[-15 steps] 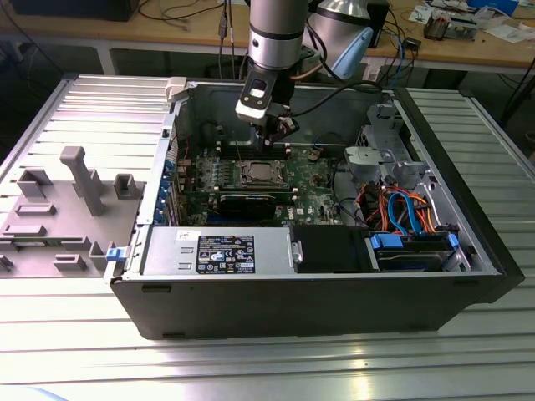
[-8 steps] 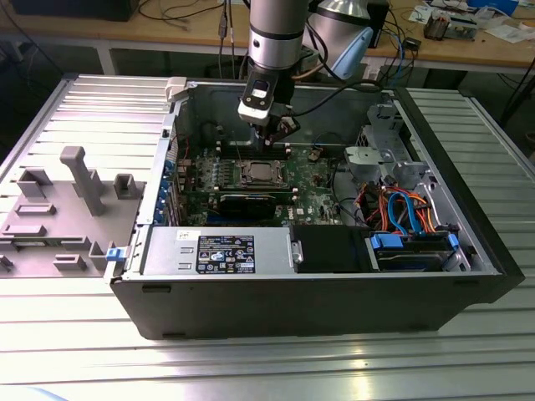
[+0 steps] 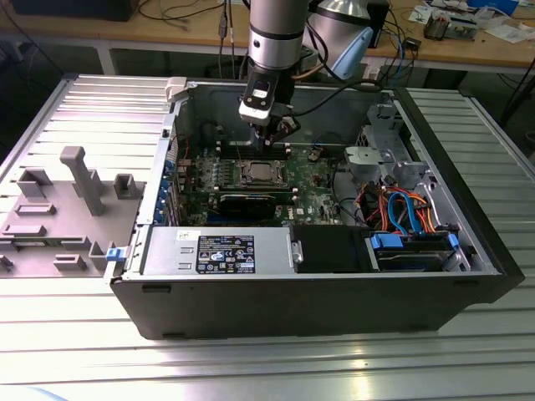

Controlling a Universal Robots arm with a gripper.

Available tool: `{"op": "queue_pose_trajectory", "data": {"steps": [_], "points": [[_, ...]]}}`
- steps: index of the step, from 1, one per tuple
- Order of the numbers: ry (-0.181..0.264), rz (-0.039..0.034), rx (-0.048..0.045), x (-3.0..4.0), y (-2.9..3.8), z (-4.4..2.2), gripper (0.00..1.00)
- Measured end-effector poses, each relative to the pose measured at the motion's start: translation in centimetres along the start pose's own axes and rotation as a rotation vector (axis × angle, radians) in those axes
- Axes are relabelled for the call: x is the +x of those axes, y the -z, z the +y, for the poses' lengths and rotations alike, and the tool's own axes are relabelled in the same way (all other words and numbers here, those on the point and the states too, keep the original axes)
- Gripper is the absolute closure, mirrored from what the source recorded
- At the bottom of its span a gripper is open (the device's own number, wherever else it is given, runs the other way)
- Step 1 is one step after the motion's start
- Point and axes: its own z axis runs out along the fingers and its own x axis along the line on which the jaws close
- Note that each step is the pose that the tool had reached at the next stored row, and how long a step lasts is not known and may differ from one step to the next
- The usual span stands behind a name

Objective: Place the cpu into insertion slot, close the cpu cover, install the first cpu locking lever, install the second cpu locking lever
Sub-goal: 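Install the first cpu locking lever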

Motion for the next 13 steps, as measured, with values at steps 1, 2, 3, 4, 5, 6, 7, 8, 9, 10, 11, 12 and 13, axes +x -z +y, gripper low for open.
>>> {"op": "queue_pose_trajectory", "data": {"steps": [1, 2, 3, 4, 5, 6, 7, 8, 9, 10, 11, 12, 13], "points": [[0.001, 0.0000, 0.0000, 0.00, 0.00, 0.00, 0.89], [0.002, 0.0000, 0.0000, 0.00, 0.00, 0.00, 0.89], [0.004, 0.0001, 0.0000, 0.00, 0.00, 0.00, 0.89], [0.005, 0.0000, 0.0001, 0.00, 0.00, 0.00, 0.89], [0.008, 0.0000, 0.0001, 0.00, 0.00, 0.00, 0.89], [0.011, 0.0001, 0.0002, 0.00, 0.00, 0.00, 0.89], [0.014, 0.0000, 0.0002, 0.00, 0.00, 0.00, 0.89], [0.016, 0.0001, 0.0003, 0.00, 0.00, 0.00, 0.89], [0.018, 0.0001, 0.0004, 0.00, 0.00, 0.00, 0.89], [0.019, 0.0001, 0.0003, 0.00, 0.00, 0.00, 0.89], [0.022, 0.0001, 0.0004, 0.00, 0.00, 0.00, 0.89], [0.023, 0.0001, 0.0005, 0.00, 0.00, 0.00, 0.89], [0.025, 0.0001, 0.0005, 0.00, 0.00, 0.00, 0.89]]}}
